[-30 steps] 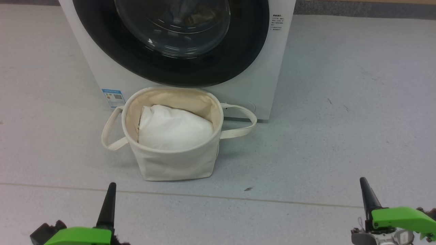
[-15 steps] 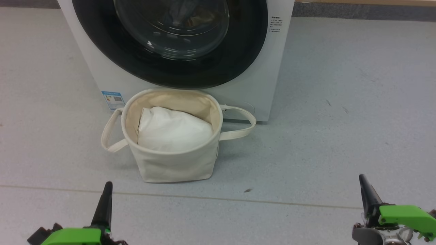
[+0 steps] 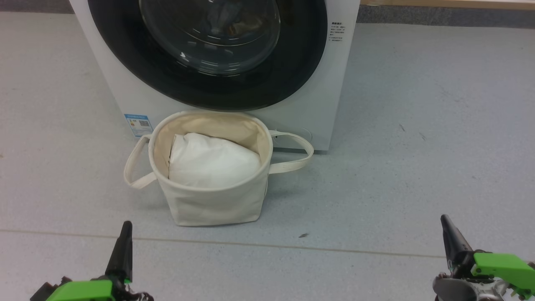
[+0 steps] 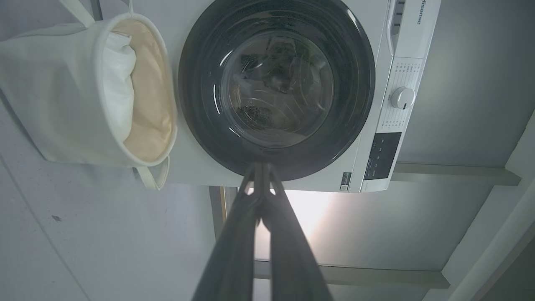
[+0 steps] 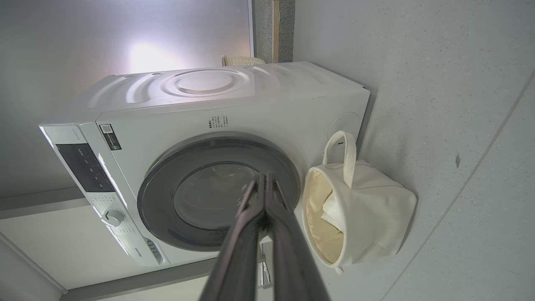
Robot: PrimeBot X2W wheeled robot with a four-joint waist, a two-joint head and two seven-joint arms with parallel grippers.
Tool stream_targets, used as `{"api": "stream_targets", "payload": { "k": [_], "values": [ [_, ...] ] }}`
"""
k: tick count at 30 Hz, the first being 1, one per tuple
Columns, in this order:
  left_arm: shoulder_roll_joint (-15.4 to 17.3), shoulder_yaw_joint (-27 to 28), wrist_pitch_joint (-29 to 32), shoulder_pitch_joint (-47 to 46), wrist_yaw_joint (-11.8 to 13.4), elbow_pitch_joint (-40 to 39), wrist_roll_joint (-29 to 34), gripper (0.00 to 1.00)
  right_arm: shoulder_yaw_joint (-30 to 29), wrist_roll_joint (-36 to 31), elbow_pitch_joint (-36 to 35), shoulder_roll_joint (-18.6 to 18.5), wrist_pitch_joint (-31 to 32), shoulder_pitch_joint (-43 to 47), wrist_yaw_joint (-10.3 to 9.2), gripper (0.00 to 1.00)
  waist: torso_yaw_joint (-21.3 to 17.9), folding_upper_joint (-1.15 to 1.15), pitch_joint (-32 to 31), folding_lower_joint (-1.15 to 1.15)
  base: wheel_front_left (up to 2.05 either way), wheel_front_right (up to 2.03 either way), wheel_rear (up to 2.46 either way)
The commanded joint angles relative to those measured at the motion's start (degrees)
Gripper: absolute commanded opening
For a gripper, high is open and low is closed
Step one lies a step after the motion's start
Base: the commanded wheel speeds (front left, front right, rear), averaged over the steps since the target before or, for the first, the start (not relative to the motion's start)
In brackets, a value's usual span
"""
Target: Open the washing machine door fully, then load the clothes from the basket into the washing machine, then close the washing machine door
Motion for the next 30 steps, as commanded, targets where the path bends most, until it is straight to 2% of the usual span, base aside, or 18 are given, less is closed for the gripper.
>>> {"api": "stream_targets", "payload": {
  "k": [1,30],
  "values": [
    [0.85,1.94,0.46,-2.57,-0.42,-2.1,-0.17,0.0,1.03,0.37,-1.76,-0.83,0.53,-2.78,0.01,0.0,0.0,0.0,0.01,0.0,0.0,0.0,0.0],
    [0.85,1.94,0.46,-2.57,-0.42,-2.1,-0.17,0.0,0.55,-0.03,-1.73,-0.49,0.92,-2.82,0.01,0.0,0.0,0.0,0.01,0.0,0.0,0.0,0.0]
  ]
}}
